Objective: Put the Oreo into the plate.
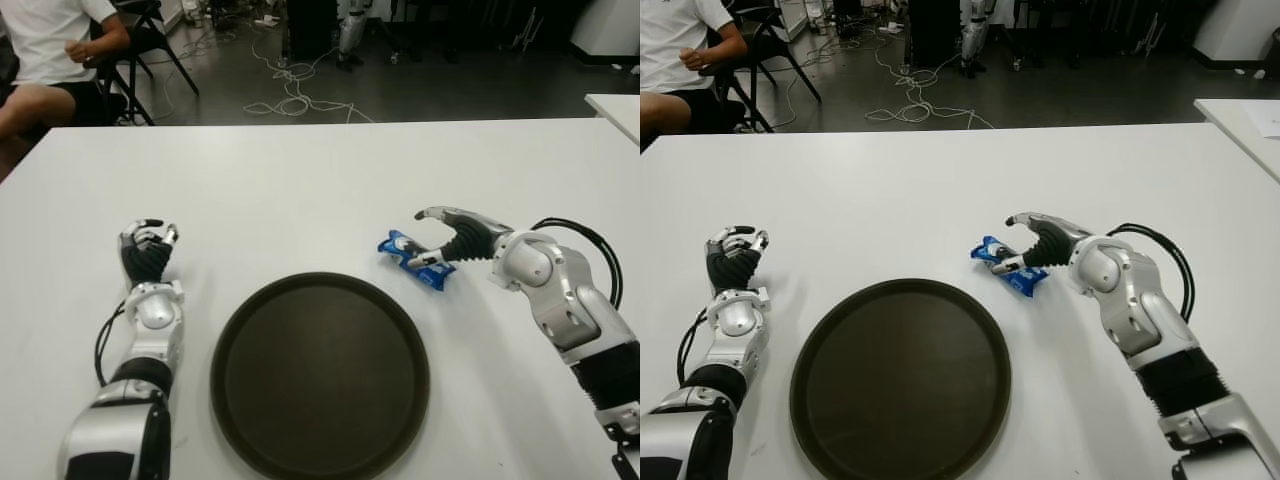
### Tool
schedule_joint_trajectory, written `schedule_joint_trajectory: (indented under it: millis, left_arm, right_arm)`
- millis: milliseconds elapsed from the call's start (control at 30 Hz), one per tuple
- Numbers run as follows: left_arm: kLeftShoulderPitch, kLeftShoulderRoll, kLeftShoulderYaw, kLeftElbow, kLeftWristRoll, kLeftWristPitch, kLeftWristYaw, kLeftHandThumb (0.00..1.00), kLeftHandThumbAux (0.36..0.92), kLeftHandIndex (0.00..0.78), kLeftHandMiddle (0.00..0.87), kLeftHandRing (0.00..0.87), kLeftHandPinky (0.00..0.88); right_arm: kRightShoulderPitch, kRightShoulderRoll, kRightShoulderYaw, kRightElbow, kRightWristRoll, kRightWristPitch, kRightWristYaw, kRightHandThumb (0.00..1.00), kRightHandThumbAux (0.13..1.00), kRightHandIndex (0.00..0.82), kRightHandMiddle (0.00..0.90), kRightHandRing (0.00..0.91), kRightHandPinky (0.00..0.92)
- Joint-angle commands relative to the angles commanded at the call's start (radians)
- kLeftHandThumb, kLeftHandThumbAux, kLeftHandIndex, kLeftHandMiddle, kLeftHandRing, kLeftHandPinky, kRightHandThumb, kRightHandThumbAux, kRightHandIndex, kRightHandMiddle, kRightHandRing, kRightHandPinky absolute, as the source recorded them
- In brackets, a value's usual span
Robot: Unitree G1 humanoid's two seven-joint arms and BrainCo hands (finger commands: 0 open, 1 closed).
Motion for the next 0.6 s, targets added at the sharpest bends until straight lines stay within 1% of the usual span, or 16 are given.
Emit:
schedule_joint_trajectory:
  millis: [167,367,600]
  left_arm:
    - [0.0,0.001,-0.007,-0.001,0.012,0.001,0.009,0.703,0.718,0.435,0.75,0.767,0.783]
    - [0.0,0.0,-0.009,-0.001,0.012,-0.001,0.01,0.703,0.718,0.435,0.754,0.77,0.786]
    - [0.001,-0.002,-0.005,-0.001,0.007,-0.004,0.008,0.702,0.719,0.434,0.751,0.767,0.784]
  right_arm:
    - [0.004,-0.006,0.009,0.002,-0.016,0.003,0.003,0.0,0.472,0.0,0.0,0.0,0.0]
    - [0.008,-0.005,0.009,0.005,-0.022,0.007,0.007,0.0,0.479,0.0,0.0,0.0,0.0]
    - [-0.01,0.005,0.016,0.071,-0.027,-0.003,-0.008,0.0,0.486,0.0,0.0,0.0,0.0]
